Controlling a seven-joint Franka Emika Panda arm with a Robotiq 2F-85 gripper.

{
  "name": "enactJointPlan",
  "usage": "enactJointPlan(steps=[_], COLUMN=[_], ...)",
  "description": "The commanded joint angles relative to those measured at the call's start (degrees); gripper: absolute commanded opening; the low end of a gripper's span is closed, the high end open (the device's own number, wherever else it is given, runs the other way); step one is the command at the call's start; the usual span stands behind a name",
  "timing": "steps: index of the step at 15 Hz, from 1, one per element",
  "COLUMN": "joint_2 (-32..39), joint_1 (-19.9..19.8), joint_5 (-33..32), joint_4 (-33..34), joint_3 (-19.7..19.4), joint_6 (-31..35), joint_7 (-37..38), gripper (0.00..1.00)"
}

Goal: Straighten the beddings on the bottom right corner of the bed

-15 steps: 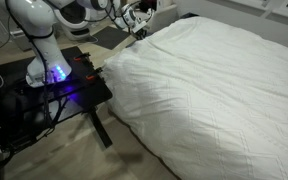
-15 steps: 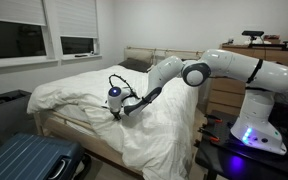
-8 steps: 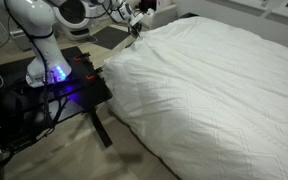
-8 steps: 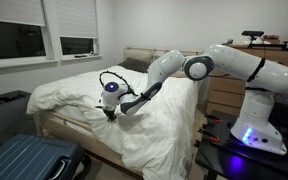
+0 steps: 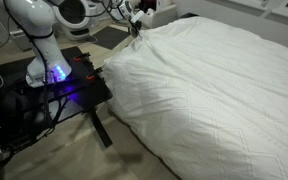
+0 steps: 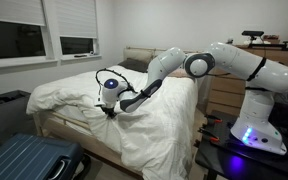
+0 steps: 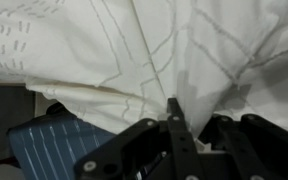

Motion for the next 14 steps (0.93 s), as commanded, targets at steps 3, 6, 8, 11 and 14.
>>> enactJointPlan(steps=[3,6,8,11,14], joint_2=[-4.87,-5.51,-5.21,-4.49,-4.08], joint_1=[0.32,-0.95,-1.68,1.54,5.58], joint_5=[2.93,4.08,6.28,15.99,23.02], joint_4=[-3.03,-2.37,-1.33,1.91,5.42], joint_3=[7.07,9.31,13.23,19.31,17.89], joint_6=[0.05,-2.47,-3.12,-5.41,-7.54], joint_7=[-6.83,-9.87,-12.54,-18.64,-20.82], gripper=[0.02,0.32,0.40,0.63,0.87])
